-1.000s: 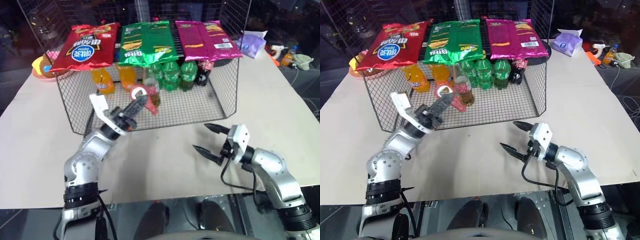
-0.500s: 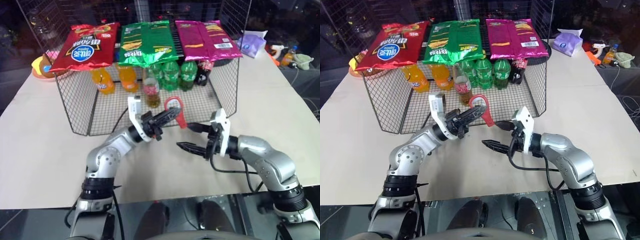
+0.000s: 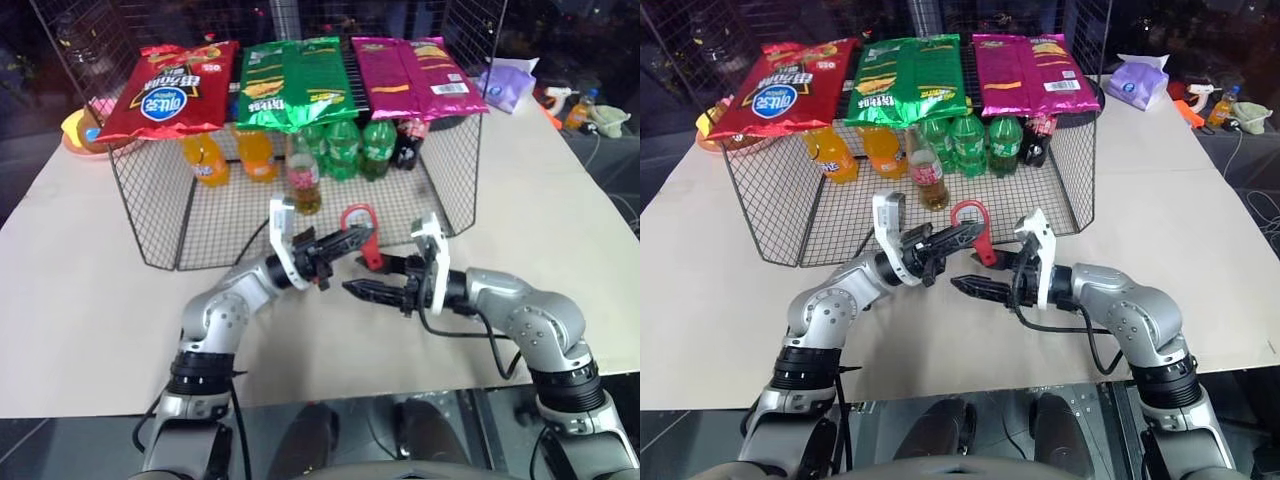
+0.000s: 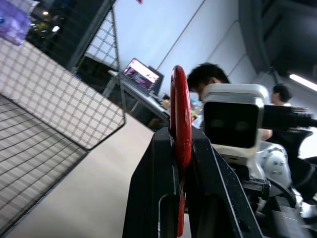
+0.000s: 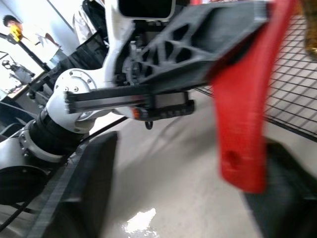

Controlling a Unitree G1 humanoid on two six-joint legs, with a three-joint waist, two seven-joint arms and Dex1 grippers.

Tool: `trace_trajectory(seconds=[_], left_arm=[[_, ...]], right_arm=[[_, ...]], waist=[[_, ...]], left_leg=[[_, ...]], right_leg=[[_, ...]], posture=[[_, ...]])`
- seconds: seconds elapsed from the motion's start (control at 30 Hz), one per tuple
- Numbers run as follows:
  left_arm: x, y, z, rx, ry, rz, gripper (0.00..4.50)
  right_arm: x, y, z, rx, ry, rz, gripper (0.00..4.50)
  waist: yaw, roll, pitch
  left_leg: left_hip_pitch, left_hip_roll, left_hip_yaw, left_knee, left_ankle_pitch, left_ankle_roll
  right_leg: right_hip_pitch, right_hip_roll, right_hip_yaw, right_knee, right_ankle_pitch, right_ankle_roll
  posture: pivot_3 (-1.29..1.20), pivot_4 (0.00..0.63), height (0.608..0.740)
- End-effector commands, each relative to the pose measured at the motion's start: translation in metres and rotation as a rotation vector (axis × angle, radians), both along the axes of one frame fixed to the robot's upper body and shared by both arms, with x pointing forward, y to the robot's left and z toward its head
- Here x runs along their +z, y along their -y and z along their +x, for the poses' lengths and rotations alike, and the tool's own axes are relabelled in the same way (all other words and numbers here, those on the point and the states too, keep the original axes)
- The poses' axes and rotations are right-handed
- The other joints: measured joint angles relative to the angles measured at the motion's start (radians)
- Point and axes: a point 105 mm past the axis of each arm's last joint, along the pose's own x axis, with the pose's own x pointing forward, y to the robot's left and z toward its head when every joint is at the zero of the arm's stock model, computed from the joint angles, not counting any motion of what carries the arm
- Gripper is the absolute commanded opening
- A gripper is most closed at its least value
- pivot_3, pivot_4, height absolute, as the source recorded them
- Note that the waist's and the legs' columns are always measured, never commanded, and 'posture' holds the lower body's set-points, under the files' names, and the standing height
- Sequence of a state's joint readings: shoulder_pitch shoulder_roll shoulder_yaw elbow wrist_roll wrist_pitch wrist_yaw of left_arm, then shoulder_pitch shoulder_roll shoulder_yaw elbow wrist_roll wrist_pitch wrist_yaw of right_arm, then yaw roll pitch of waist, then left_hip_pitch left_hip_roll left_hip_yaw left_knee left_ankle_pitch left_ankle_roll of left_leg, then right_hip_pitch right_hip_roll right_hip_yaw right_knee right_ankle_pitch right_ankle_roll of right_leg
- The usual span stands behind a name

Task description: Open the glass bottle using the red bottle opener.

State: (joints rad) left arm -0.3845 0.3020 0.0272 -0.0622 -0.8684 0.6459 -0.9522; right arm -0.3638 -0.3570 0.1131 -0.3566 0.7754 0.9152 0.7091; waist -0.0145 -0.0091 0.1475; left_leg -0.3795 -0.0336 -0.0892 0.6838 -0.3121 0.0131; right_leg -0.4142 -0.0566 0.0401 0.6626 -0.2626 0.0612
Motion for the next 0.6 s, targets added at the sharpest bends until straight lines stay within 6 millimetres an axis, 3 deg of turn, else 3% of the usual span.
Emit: trace_trajectory(seconds=[0.03, 0.17, 0.6], left_arm=[[-0.0019, -0.0024, 0.0041, 0.026, 0.002, 0.023, 0.00], [-0.0033, -0.0023, 0.0038, 0.021, 0.003, 0.030, 0.00], [-0.0031, -0.0080, 0.0055, 0.041, 0.015, 0.032, 0.00]], right_arm=[[0.0190, -0.0069, -0.0113, 0.073, 0.064, 0.045, 1.39], [0.0185, -0.0062, -0.0113, 0.075, 0.067, 0.040, 0.01], [0.0136, -0.0062, -0.0108, 0.078, 0.058, 0.024, 0.01]], waist=[[0.000, 0.000, 0.000], [-0.001, 0.000, 0.000], [-0.001, 0.000, 0.000]], left_leg=[[0.000, 0.000, 0.000, 0.000, 0.000, 0.000], [0.000, 0.000, 0.000, 0.000, 0.000, 0.000], [0.000, 0.000, 0.000, 0.000, 0.000, 0.000]], right_leg=[[0.000, 0.000, 0.000, 0.000, 0.000, 0.000], [0.000, 0.000, 0.000, 0.000, 0.000, 0.000], [0.000, 0.000, 0.000, 0.000, 0.000, 0.000]], posture=[[0.00, 0.150, 0.740], [0.00, 0.150, 0.740], [0.00, 0.150, 0.740]])
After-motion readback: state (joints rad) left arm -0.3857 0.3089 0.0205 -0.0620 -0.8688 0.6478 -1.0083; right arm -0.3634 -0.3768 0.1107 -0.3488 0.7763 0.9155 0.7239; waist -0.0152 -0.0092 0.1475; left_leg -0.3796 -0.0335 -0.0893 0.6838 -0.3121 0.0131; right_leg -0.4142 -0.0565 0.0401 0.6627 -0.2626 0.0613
